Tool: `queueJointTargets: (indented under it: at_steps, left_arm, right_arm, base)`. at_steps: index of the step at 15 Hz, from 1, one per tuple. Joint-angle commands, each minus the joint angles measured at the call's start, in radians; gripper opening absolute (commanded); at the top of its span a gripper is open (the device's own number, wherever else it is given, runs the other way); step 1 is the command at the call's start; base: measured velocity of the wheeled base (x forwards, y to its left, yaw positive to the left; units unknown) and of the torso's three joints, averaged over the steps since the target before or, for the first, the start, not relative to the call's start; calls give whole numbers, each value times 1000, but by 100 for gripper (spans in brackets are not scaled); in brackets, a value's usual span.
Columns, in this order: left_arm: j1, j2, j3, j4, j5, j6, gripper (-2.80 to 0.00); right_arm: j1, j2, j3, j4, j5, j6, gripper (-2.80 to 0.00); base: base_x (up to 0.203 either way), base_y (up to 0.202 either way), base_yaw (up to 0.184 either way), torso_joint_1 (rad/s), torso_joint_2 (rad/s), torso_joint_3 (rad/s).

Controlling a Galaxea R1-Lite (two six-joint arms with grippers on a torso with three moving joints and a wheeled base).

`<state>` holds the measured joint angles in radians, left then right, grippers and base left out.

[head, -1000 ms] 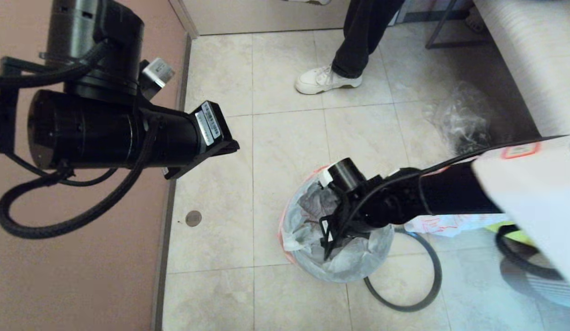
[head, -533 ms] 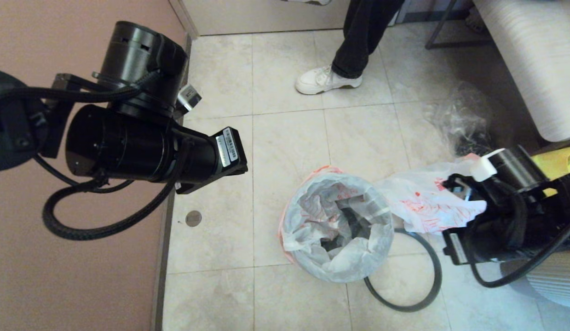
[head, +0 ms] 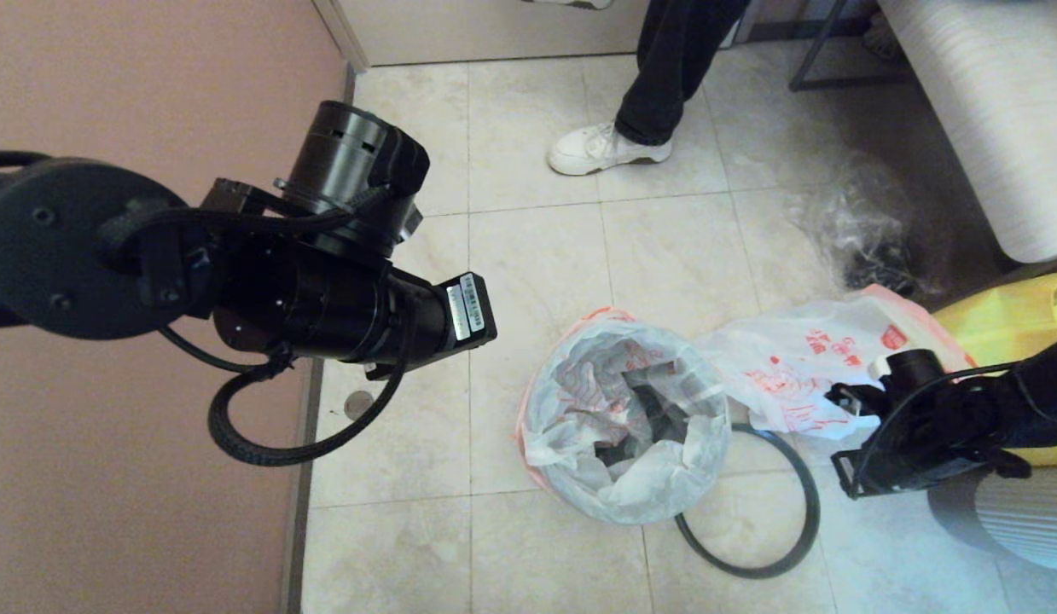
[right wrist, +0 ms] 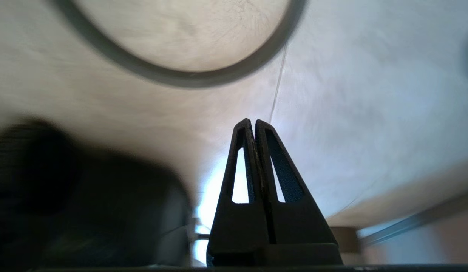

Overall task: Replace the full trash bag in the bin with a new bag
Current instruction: Place the trash can ring on the trash can

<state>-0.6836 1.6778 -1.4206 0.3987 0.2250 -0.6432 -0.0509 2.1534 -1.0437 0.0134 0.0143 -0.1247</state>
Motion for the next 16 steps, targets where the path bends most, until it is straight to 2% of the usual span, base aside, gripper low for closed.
queueJointTargets:
  at_steps: [1, 3, 5, 6, 7, 13, 16]
  left_arm:
    - [-2, 23, -4, 0, 4, -4, -280]
    - [-4, 40, -6, -6, 4, -4, -280]
    - [-2, 43, -4, -9, 10, -6, -280]
    - [1, 47, -4, -9, 10, -6, -280]
    - [2, 54, -6, -10, 10, -6, -280]
    - [-4, 59, -4, -10, 10, -9, -280]
    - [-11, 60, -3, -9, 8, -9, -280]
  right_arm:
    - [-28, 265, -69, -32, 0, -60, -280]
    - [-53, 396, -143, -126, 23, -133, -280]
    - [-67, 512, -212, -339, 45, -181, -280]
    - [-72, 547, -245, -439, 53, -207, -190]
    - [-75, 567, -271, -471, 57, -218, 0]
    - [-84, 573, -335, -483, 55, -196, 0]
    - [-84, 519, -263, -482, 62, -189, 0]
  base:
    - [0, 0, 0, 0, 0, 0]
    - [0, 0, 0, 0, 0, 0]
    - [0, 0, 0, 0, 0, 0]
    - [0, 0, 0, 0, 0, 0]
    - [0, 0, 0, 0, 0, 0]
    - [0, 0, 0, 0, 0, 0]
    - [0, 0, 0, 0, 0, 0]
